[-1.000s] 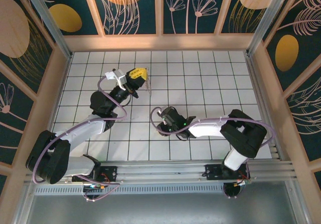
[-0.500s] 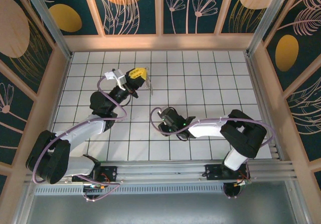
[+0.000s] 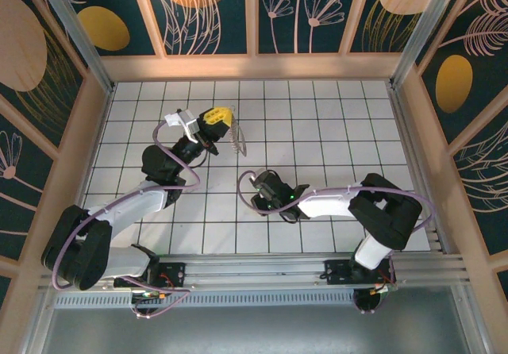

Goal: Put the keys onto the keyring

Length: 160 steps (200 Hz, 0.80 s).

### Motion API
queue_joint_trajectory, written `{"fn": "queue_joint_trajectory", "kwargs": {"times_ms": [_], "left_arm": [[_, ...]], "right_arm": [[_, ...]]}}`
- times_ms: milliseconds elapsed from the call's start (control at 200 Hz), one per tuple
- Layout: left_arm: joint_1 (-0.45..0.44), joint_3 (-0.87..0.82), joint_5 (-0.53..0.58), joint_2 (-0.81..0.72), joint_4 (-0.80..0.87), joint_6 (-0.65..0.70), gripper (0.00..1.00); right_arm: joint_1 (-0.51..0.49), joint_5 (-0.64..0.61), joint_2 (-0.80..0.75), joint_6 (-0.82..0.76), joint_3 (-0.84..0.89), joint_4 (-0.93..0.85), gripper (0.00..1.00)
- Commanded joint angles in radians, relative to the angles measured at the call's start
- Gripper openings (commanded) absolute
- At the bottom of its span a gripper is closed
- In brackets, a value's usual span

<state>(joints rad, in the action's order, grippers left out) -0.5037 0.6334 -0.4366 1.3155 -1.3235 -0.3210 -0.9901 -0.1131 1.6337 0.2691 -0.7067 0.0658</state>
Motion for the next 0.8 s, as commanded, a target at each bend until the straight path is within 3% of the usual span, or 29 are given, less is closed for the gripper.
{"fn": "queue_joint_trajectory", "kwargs": {"times_ms": [0, 70, 305, 365, 576, 796], "left_arm": [[0.007, 0.015, -0.007, 0.005, -0.071, -0.021, 0.00], [0.007, 0.017, -0.006, 0.008, -0.074, -0.024, 0.00], [0.007, 0.026, -0.014, 0.020, -0.075, -0.031, 0.00], [0.007, 0.029, -0.017, 0.023, -0.075, -0.034, 0.00], [0.007, 0.034, -0.032, 0.030, -0.074, -0.046, 0.00], [0.007, 0.038, -0.057, 0.039, -0.070, -0.057, 0.00]], "right_arm": [[-0.018, -0.043, -0.003, -0.016, 0.018, -0.077, 0.25], [-0.024, -0.048, -0.002, -0.019, 0.016, -0.080, 0.24], [-0.013, -0.054, -0.036, -0.021, 0.019, -0.080, 0.00], [0.009, -0.048, -0.066, -0.022, 0.023, -0.082, 0.00], [0.170, 0.092, -0.261, -0.028, 0.075, -0.037, 0.00], [0.404, 0.382, -0.443, 0.002, 0.136, 0.066, 0.00]]}}
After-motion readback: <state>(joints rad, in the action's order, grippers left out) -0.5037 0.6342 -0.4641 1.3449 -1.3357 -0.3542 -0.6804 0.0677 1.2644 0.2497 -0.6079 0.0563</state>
